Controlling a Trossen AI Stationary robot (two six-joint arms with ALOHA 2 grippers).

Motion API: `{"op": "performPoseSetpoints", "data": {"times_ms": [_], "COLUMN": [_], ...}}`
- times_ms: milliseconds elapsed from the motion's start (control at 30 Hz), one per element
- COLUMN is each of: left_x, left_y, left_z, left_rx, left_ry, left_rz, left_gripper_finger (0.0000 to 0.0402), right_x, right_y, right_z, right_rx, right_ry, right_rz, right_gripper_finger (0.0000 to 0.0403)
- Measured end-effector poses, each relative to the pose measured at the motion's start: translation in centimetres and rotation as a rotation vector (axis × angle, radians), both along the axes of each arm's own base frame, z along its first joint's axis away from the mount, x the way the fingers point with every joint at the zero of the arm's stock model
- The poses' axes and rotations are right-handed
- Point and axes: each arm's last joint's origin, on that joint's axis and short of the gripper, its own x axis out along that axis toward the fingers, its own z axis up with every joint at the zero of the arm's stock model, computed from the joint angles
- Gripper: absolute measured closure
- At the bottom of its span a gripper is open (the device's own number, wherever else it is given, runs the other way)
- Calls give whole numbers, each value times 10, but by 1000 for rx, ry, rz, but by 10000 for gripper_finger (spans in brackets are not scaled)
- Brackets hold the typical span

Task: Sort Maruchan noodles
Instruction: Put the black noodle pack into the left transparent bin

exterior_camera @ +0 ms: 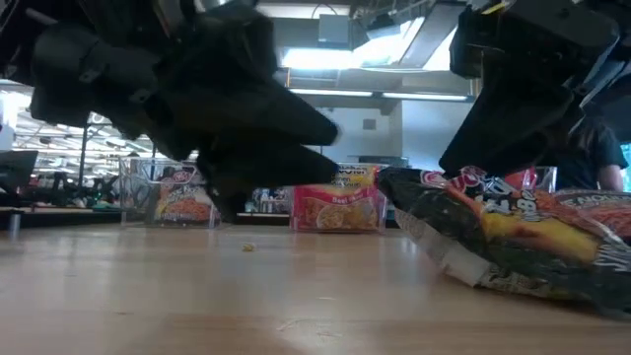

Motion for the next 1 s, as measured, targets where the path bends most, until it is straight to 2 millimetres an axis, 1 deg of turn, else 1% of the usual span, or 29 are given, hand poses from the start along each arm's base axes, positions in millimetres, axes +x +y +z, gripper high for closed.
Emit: {"op": "performPoseSetpoints", "data": {"times_ms": [100,200,267,333,400,500,600,700,800,867,933,1000], "left_x": [15,28,37,44,48,51,53,52,52,52,50,47], "left_y": [-17,-29,-33,-33,-29,-16,1,19,37,44,43,36], "left_z": [-2,-5,-8,-11,-14,-18,-17,-14,-1,10,21,30], "left_rx": [7,15,26,42,62,98,123,183,233,241,250,254], "left_ry": [-20,-6,2,12,36,76,106,173,223,230,212,199], "left_rz": [-83,-119,-90,0,101,208,268,300,335,333,305,256], "left_gripper_finger": [273,273,273,273,273,273,273,273,273,273,273,273], "right_x": [0,-2,-2,-3,-2,-2,-2,-2,-3,-4,-5,-6], "right_y": [0,-2,-2,-2,-2,-1,1,3,4,3,0,-6], "right_z": [0,1,1,1,3,2,2,2,1,1,2,6], "right_rx": [-31,-42,-43,-42,-38,-29,23,83,103,100,94,94], "right_ry": [-5,10,11,11,3,11,29,53,71,86,99,114], "right_rz": [4,1,1,1,1,10,45,94,117,124,115,102], "right_gripper_finger": [82,82,82,82,82,82,82,82,82,82,82,82]}}
